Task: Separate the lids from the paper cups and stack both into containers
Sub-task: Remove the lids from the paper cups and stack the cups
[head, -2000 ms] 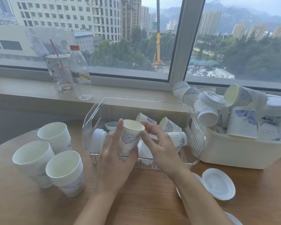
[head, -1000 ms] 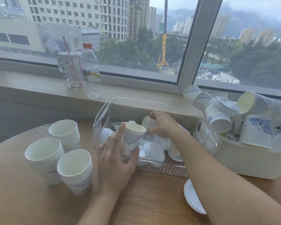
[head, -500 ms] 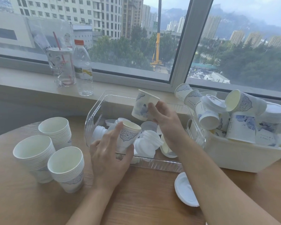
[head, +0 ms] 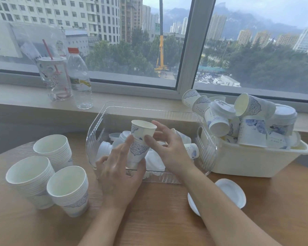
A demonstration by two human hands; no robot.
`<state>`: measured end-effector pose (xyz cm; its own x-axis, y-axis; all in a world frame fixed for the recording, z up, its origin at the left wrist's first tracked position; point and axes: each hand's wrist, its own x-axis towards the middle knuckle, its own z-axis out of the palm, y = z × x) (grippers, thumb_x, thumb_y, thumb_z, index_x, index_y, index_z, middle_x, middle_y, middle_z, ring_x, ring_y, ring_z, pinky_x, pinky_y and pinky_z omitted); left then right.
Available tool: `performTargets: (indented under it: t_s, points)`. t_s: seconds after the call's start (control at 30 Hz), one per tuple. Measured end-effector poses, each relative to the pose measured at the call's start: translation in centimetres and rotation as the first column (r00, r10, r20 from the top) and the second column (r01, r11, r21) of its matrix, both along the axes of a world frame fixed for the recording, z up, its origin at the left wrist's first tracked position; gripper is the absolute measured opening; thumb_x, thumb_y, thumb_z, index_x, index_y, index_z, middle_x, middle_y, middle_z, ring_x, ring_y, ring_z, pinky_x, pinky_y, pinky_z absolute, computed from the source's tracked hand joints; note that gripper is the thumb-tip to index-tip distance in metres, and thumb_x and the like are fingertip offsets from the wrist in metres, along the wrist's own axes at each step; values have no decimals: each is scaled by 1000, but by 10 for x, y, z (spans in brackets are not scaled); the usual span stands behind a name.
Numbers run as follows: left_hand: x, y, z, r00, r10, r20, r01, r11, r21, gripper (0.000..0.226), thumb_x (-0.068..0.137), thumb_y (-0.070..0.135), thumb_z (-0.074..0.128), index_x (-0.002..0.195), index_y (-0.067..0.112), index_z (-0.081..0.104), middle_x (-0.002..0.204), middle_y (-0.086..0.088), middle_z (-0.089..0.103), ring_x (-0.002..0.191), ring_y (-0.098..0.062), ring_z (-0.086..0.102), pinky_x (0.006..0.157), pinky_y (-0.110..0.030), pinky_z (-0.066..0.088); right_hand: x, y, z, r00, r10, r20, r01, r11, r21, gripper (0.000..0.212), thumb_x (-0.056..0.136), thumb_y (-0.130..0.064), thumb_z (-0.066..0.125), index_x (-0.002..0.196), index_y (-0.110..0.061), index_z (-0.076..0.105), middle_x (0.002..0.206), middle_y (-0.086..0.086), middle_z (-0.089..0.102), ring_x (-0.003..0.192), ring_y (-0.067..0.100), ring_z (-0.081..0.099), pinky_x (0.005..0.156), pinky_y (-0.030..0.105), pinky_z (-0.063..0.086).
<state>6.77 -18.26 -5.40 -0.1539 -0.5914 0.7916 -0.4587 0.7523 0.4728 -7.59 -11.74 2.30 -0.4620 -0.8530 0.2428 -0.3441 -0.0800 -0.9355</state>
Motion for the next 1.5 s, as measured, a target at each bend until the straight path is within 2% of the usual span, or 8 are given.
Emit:
performTargets:
  t_s: [0.23, 0.53, 0.77, 1.0, 1.1, 1.23, 1.37, 1.5]
  points:
    - [-2, -1, -1, 1000, 7, -17, -7, 1000, 13, 70, 88, 46, 64, 153, 24, 51, 126, 5, 68, 102, -12, 63, 97, -31, 29, 2, 7, -6, 983, -47, -180, 56, 997, 48, 46, 101, -44, 64, 146, -33, 59, 132, -21, 63, 127, -2, 53, 93, 14, 41]
    - [-2, -3, -2, 1000, -8, -5, 8, 1000, -14, 68, 90, 45, 69, 152, 26, 50, 131, 6, 69, 103, -16, 70, 94, -33, 33, -13, 19, -14, 918, 89, -386, -31, 988, 154, 44, 105, -45, 57, 148, -36, 56, 150, -23, 51, 144, 1, 37, 120, 29, 31]
    - [-2, -2, -1, 999, -34, -41, 38, 994, 107, 69, 91, 48, 62, 155, 31, 43, 140, 7, 65, 108, -9, 61, 109, -12, 15, -59, 25, 4, 656, 42, -753, 331, 881, 338, 59, 95, -4, 58, 149, -27, 53, 153, -4, 53, 145, 20, 42, 121, 38, 29]
    - [-2, -1, 0, 998, -54, -43, 57, 995, 79, 69, 89, 45, 65, 153, 30, 46, 135, 10, 67, 104, -11, 65, 104, -20, 21, -67, 22, -3, 514, 182, -838, 408, 808, 426, 75, 91, -12, 70, 157, -31, 39, 154, -5, 49, 140, 22, 43, 119, 36, 30]
    - [-1, 0, 0, 997, -60, -45, 64, 995, 78, 70, 88, 44, 68, 153, 30, 46, 136, 10, 66, 103, -13, 69, 104, -22, 23, -65, 21, 0, 639, -55, -767, 370, 896, 245, 70, 91, -15, 73, 154, -26, 46, 143, -2, 59, 131, 24, 48, 112, 34, 36]
    - [-1, 0, 0, 997, -62, -40, 65, 996, 69, 68, 88, 43, 69, 151, 28, 48, 134, 7, 68, 97, -18, 72, 100, -31, 29, -55, 19, 20, 866, -331, -376, 347, 937, -26, 63, 92, -29, 79, 149, -27, 52, 127, -4, 66, 119, 17, 61, 104, 35, 50]
    - [-1, 1, 1, 996, -74, -48, 76, 996, 44, 69, 85, 36, 75, 149, 24, 50, 125, 7, 70, 91, -16, 70, 99, -31, 31, -34, 14, 39, 971, -160, 180, 181, 978, -104, 63, 95, -31, 75, 151, -26, 47, 134, -4, 68, 121, 13, 67, 99, 33, 56]
    - [-2, 2, 0, 993, -100, -58, 103, 993, 50, 71, 86, 33, 76, 150, 23, 50, 121, 7, 70, 92, -15, 68, 104, -30, 30, -18, 9, 34, 983, -74, 168, 82, 996, -45, 68, 88, -37, 76, 149, -25, 50, 132, -3, 69, 122, 9, 66, 97, 28, 54]
